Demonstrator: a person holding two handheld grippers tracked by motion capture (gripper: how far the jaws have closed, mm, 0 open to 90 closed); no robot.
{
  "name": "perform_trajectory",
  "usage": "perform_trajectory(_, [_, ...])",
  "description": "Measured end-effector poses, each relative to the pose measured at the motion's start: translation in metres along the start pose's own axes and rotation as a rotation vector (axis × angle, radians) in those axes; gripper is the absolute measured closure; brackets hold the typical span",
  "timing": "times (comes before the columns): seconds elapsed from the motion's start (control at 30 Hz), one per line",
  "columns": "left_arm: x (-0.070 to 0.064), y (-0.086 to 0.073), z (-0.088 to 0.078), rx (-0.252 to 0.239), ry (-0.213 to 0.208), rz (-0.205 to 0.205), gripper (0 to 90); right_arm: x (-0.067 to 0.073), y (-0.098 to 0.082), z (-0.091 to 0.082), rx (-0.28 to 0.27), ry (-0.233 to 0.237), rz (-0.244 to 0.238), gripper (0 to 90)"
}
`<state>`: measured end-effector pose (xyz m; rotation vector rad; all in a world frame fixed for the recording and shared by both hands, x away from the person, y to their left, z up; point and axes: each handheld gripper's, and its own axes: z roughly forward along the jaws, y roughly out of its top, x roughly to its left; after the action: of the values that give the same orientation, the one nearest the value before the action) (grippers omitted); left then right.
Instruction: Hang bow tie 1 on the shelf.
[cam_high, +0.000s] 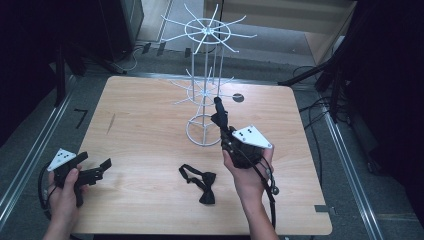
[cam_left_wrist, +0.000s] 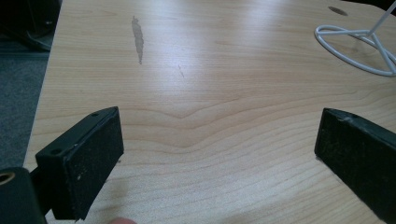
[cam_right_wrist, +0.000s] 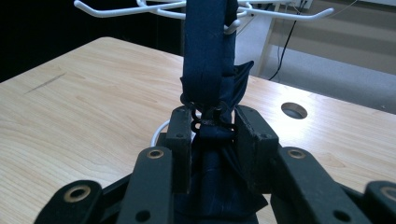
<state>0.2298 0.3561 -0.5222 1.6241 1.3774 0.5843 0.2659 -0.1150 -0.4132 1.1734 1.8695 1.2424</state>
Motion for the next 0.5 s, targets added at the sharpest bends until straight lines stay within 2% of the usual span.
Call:
perform_trajectory(0.4, [0.0, 0.0, 0.0, 0.0, -0.001, -0.001, 1.6, -0.003, -0.008, 0.013, 0.019, 0.022, 0.02, 65.3])
perform_trajectory(0.5, [0.0, 0.0, 0.0, -0.001, -0.001, -0.001, 1.6, -0.005, -0.012, 0.013, 0.017, 0.048, 0.024, 62.9])
